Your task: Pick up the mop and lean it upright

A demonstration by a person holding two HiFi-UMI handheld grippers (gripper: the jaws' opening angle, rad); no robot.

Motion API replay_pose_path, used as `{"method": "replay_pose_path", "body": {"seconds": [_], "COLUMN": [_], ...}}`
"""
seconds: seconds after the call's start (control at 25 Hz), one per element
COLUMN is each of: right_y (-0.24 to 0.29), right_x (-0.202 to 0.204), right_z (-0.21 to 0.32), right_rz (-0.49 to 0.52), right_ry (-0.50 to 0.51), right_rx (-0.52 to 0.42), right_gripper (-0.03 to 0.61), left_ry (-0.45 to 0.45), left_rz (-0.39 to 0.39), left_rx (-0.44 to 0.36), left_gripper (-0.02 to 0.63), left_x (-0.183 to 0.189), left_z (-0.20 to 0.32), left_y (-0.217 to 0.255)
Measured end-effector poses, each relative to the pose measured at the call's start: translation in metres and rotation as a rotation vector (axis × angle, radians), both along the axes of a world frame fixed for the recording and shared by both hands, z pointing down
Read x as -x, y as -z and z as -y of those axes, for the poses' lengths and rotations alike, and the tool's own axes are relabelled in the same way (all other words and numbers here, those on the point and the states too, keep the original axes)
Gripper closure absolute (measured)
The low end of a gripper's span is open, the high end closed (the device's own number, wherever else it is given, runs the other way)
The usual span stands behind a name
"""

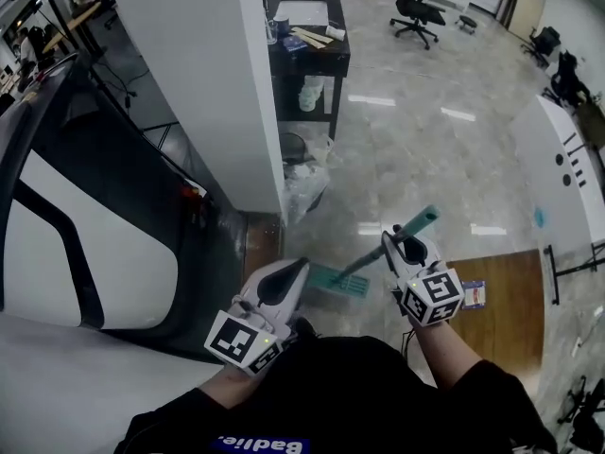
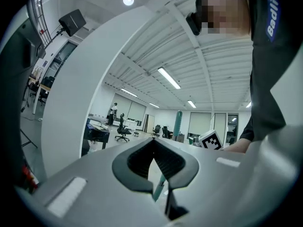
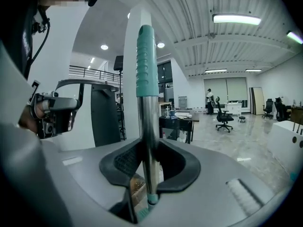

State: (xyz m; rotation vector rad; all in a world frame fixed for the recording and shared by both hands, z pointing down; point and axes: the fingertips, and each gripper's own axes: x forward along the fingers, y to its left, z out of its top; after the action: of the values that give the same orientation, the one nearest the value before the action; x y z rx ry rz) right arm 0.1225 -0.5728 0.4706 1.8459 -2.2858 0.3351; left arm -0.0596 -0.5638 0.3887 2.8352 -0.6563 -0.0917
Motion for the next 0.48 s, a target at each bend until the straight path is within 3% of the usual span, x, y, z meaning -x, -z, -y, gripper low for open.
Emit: {"method": "replay_pose_path", "body": {"seconds": [0.28, 0.48], "right_y": [-0.004, -0.013], "right_x": [0.020, 0.038], "right_z": [0.060, 0.106], "right_rz": [-0.032, -0.058], "right_ry": [0.108, 0.257], "right_rx": [0.006, 0.013], "right_gripper": [0.477, 0.477], "left_ry": [0.067, 0.152], "left_rz": [-0.006, 0.009], "left_rx": [-0.007, -0.020], "left_gripper": [0.594, 0.594], "left_x": [0.030, 0.050], "left_z": [0.036, 0.061], "left_y": [-0.001, 0.002]}}
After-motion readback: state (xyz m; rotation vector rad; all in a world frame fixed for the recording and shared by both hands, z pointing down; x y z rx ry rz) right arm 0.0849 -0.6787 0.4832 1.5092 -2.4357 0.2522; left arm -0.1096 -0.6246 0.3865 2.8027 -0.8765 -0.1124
